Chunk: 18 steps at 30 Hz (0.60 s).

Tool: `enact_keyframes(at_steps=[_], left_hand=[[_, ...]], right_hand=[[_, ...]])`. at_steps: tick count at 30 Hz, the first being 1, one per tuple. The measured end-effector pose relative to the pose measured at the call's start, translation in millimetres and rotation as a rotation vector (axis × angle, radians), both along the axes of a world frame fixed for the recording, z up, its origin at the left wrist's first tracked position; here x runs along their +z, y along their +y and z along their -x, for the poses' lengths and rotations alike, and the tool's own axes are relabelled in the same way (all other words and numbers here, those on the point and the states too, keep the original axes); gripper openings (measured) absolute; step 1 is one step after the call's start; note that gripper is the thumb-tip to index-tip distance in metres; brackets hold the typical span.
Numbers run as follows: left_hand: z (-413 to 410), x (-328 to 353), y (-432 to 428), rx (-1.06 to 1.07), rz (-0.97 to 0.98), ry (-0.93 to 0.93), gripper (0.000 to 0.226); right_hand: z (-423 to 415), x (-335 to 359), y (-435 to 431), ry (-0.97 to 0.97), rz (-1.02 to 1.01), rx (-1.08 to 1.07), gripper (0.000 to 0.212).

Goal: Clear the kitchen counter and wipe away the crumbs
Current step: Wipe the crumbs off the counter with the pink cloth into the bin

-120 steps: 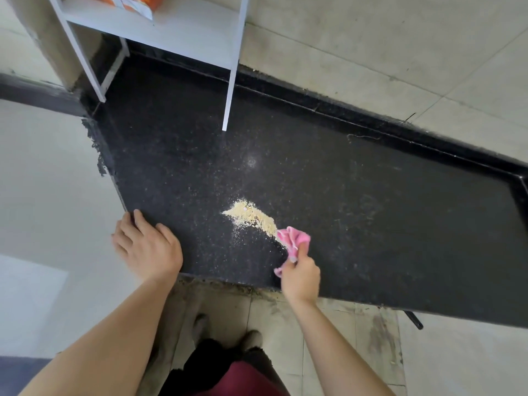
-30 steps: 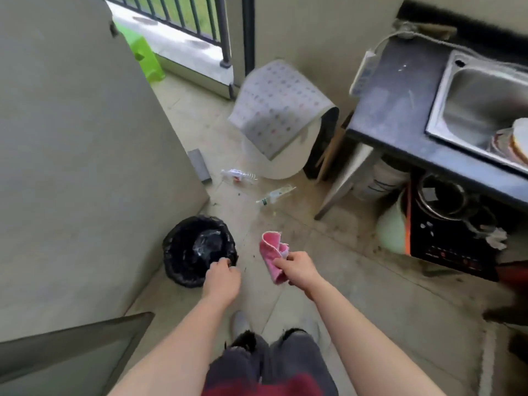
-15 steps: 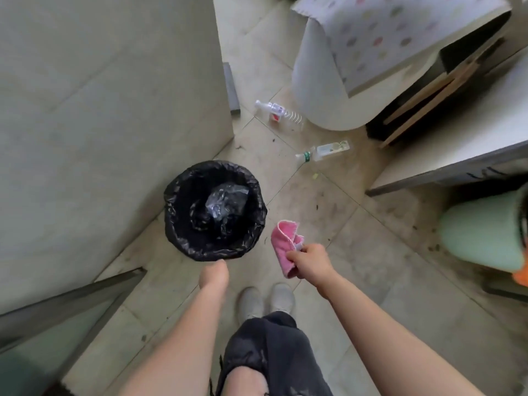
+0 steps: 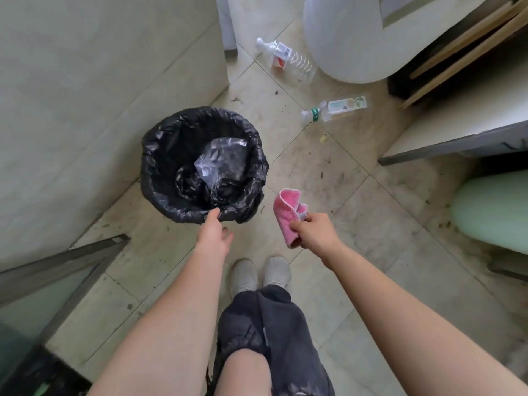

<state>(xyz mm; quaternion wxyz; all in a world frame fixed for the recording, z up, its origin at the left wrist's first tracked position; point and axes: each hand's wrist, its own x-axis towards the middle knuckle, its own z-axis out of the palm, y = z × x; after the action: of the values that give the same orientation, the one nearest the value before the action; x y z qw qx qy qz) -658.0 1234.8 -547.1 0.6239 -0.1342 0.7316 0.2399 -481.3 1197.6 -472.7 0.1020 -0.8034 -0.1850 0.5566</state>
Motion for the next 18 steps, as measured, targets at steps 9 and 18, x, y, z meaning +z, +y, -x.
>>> enact_keyframes(at_steps=[9,18], left_hand=[[-25,143,-25,-0.272,-0.030,0.075,0.034],[-86,343,-69,-0.887,-0.291,0.064,0.018]], right_hand=[[-21,135,-20,0.022,-0.084,-0.159,0.026],[-77,316,-114,0.004,-0.213,-0.446,0.009]])
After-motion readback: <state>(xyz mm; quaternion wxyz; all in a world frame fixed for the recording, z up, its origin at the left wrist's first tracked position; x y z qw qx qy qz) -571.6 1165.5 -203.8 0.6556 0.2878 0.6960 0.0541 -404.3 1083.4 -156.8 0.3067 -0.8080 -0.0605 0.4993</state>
